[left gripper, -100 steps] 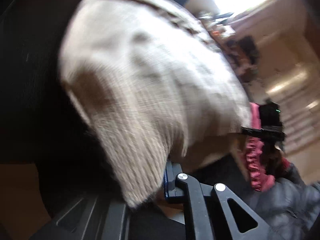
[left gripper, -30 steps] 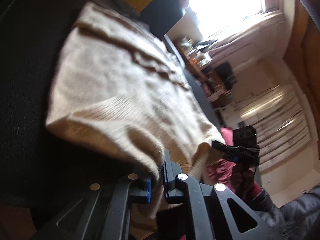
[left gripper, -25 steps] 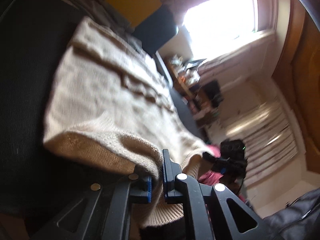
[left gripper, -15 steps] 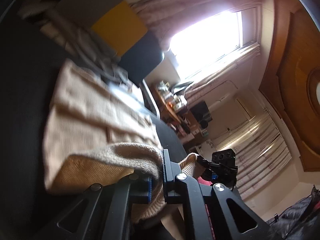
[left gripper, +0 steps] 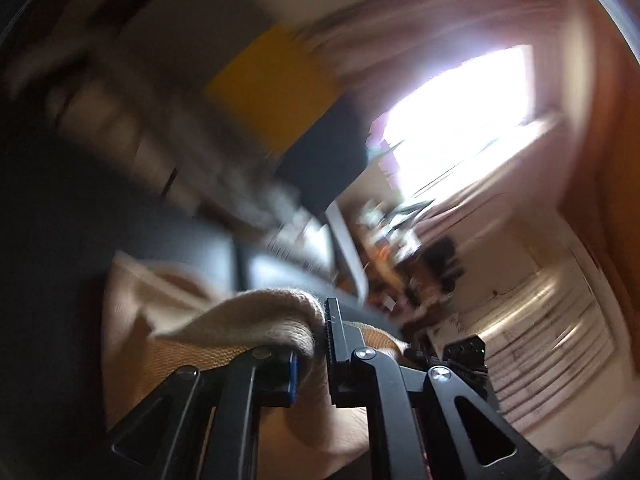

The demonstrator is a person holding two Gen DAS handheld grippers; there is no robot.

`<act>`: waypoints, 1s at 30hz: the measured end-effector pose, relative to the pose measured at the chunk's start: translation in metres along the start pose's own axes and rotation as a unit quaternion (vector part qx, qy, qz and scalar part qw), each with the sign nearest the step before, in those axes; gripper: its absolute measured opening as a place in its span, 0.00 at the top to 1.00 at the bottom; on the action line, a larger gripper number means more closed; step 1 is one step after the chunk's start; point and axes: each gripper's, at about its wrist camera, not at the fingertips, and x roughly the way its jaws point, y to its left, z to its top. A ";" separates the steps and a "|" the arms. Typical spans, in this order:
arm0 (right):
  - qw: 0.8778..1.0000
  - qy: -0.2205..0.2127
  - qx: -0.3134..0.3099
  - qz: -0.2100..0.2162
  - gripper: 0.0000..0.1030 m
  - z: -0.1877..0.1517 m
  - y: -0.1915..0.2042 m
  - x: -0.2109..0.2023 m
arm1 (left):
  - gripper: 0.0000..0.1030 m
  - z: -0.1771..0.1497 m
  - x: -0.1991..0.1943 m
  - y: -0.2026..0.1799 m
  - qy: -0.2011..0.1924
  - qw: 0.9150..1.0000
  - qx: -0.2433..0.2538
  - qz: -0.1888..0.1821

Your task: Fold clothes

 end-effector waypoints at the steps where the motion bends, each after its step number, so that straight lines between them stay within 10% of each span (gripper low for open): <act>1: 1.000 0.009 0.025 -0.007 0.90 0.003 -0.017 0.012 | 0.85 -0.003 -0.001 0.005 0.002 1.000 0.001 0.010; 8: 0.992 0.008 0.125 0.019 0.47 0.008 -0.083 0.041 | 0.78 -0.024 -0.011 0.043 0.018 0.997 0.010 0.077; 13: 0.996 -0.002 0.073 0.053 0.31 0.016 -0.056 0.014 | 0.75 -0.039 -0.018 0.070 0.029 0.992 0.015 0.125; 21: 0.992 0.068 -0.044 -0.101 0.34 -0.005 -0.049 -0.025 | 0.72 -0.090 -0.011 0.064 0.081 0.987 0.061 0.121; 24: 0.981 0.108 -0.070 -0.146 0.57 -0.023 -0.059 -0.019 | 0.72 -0.099 -0.007 0.059 0.097 0.986 0.067 0.115; 30: 0.964 0.142 -0.094 -0.206 0.73 -0.040 -0.083 0.014 | 0.80 -0.107 0.009 0.046 0.120 0.973 0.113 0.162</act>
